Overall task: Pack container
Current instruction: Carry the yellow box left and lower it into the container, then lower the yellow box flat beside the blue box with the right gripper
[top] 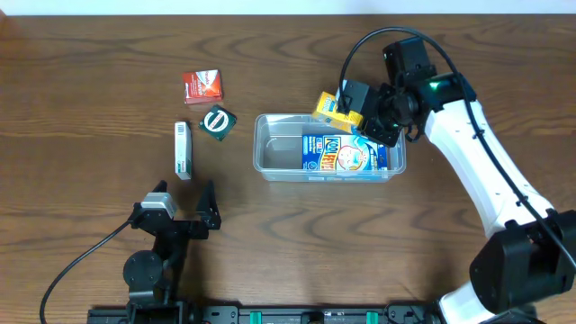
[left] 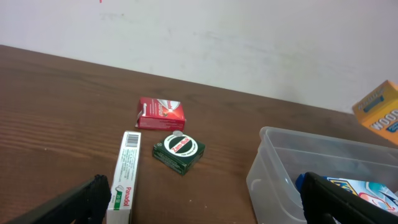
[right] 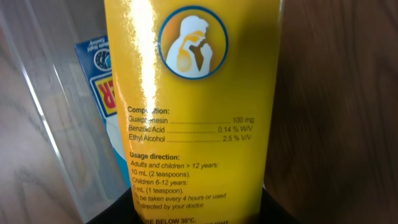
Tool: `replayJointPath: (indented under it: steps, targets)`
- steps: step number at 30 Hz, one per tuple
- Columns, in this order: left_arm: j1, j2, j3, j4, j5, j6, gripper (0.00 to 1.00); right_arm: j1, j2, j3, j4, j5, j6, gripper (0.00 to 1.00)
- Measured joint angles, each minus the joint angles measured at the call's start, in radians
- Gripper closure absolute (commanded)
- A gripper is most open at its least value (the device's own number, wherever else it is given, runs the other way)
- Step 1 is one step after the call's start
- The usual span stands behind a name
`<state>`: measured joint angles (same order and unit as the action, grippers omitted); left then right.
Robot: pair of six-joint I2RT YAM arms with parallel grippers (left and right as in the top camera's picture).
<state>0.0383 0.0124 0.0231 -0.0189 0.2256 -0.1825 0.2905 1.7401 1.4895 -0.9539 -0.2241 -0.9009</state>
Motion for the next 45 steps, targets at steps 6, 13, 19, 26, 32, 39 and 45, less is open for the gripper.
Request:
replayJointPath:
  steps: [6,13,19,26,32,39,45]
  targets:
    - [0.0,0.0,0.0,0.0,0.0,0.0,0.02,0.003,0.018,0.0,-0.011,0.001,-0.093,0.65]
    - [0.0,0.0,0.0,0.0,0.0,0.0,0.02,0.038,0.018,0.0,-0.016,0.0,-0.182,0.67]
    - [0.0,0.0,0.0,0.0,0.0,0.0,0.02,0.04,0.019,0.0,-0.016,-0.009,-0.212,0.67]
    - [0.0,0.0,0.0,0.0,0.0,0.0,0.02,0.04,0.019,-0.027,-0.008,-0.009,-0.228,0.69]
    - [0.0,0.0,0.0,0.0,0.0,0.0,0.02,0.038,0.019,-0.064,-0.006,0.012,-0.235,0.7]
    - [0.0,0.0,0.0,0.0,0.0,0.0,0.02,0.008,0.019,-0.092,-0.005,0.034,-0.244,0.67]
    - [0.0,0.0,0.0,0.0,0.0,0.0,0.02,-0.033,0.019,-0.092,0.006,0.041,-0.246,0.67]
